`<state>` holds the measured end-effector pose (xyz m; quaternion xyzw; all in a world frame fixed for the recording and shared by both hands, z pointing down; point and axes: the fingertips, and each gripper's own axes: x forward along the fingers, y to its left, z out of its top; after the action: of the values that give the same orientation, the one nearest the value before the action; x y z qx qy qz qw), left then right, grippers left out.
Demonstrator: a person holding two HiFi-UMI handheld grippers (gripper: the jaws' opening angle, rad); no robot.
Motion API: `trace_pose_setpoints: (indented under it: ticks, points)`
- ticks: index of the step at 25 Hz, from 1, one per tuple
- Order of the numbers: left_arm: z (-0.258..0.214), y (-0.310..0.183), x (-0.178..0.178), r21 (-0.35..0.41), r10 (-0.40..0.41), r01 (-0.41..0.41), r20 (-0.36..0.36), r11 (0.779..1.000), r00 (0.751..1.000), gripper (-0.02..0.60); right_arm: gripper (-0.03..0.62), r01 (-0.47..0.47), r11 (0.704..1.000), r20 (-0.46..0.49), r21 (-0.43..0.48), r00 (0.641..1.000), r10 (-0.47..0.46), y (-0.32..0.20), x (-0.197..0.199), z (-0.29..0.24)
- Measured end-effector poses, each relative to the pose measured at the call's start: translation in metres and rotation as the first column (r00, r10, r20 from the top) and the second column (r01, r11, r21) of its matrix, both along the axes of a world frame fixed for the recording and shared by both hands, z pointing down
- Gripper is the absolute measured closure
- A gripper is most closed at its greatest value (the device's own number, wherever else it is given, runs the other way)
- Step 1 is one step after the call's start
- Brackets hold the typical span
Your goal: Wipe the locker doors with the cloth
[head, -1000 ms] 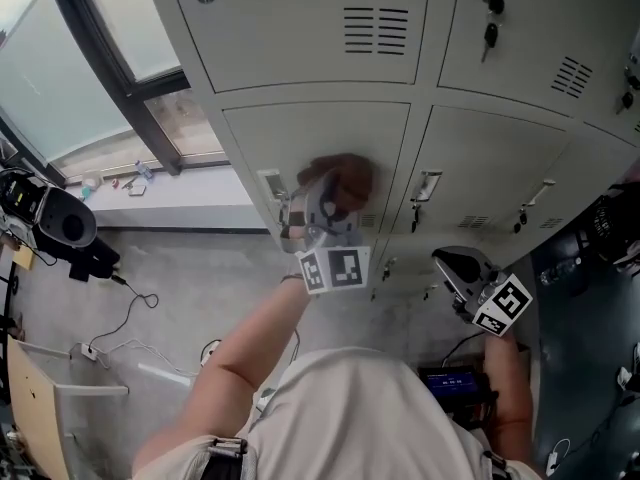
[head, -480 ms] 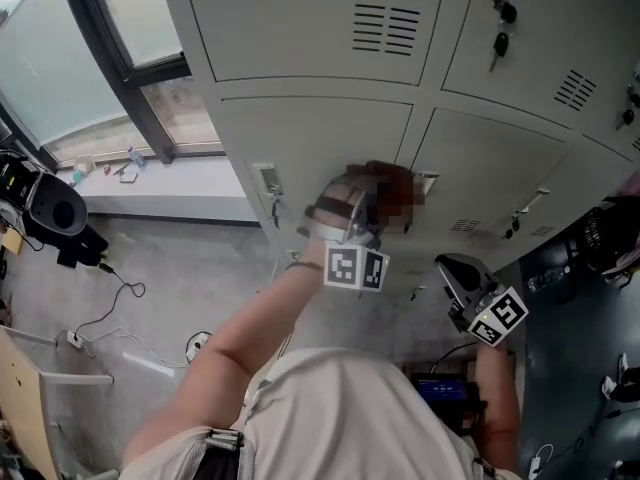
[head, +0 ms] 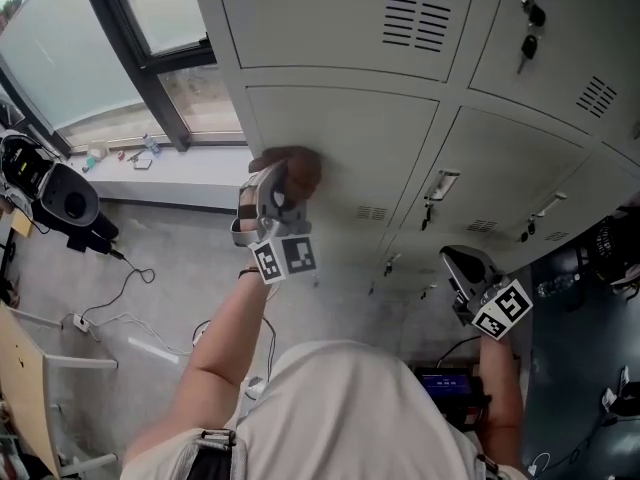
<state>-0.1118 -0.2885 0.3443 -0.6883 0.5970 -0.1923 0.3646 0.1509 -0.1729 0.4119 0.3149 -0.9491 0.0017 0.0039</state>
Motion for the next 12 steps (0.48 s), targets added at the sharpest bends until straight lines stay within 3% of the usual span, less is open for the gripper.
trace_pose_setpoints:
  ticks: [3, 6, 8, 12]
  points:
    - [0.005, 0.001, -0.037, 0.001, -0.069, 0.069, -0.085, 0.998, 0.994, 0.509, 0.576, 0.027, 1.000, -0.008, -0.002, 1.000, -0.027, -0.002, -0.012, 0.002]
    - [0.018, -0.004, -0.068, -0.059, -0.137, 0.128, -0.198, 0.990, 0.970, 0.509, 0.576, 0.040, 0.999, -0.016, -0.007, 0.999, -0.040, -0.002, -0.017, 0.004]
    - [0.028, -0.006, -0.074, -0.097, -0.142, 0.121, -0.262, 0.988, 0.954, 0.509, 0.576, 0.041, 0.999, -0.018, -0.013, 0.999, -0.041, -0.002, -0.017, 0.005]
    - [0.050, -0.004, -0.052, -0.168, -0.101, 0.049, -0.321, 0.985, 0.942, 0.509, 0.576, 0.023, 0.999, -0.011, -0.024, 1.000, -0.023, -0.001, -0.011, 0.007]
